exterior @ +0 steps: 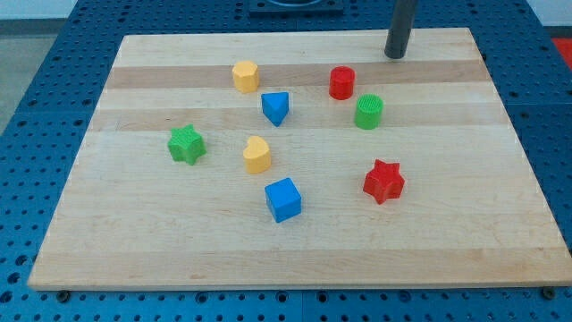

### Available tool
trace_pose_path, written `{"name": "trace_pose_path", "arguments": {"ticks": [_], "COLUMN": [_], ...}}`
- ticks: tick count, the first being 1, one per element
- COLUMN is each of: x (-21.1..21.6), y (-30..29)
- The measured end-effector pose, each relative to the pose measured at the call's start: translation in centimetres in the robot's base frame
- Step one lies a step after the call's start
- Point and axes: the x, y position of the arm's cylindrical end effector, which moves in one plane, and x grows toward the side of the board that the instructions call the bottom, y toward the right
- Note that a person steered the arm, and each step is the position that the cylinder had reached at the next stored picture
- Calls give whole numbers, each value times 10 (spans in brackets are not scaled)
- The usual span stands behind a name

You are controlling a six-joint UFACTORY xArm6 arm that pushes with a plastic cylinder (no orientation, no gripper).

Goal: Move your arm towards the center right

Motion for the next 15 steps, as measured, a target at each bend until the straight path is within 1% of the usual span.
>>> {"name": "trace_pose_path", "arguments": {"ticks": [1,2,3,4,5,6,7,8,9,10,11,12,13,15], "x": [0,-1,-5,9,22,20,18,73,123,75,-4,6,6,8], "y": [0,-30,-114,-28,112,105,13,6,11,13,29,58,172,33]}}
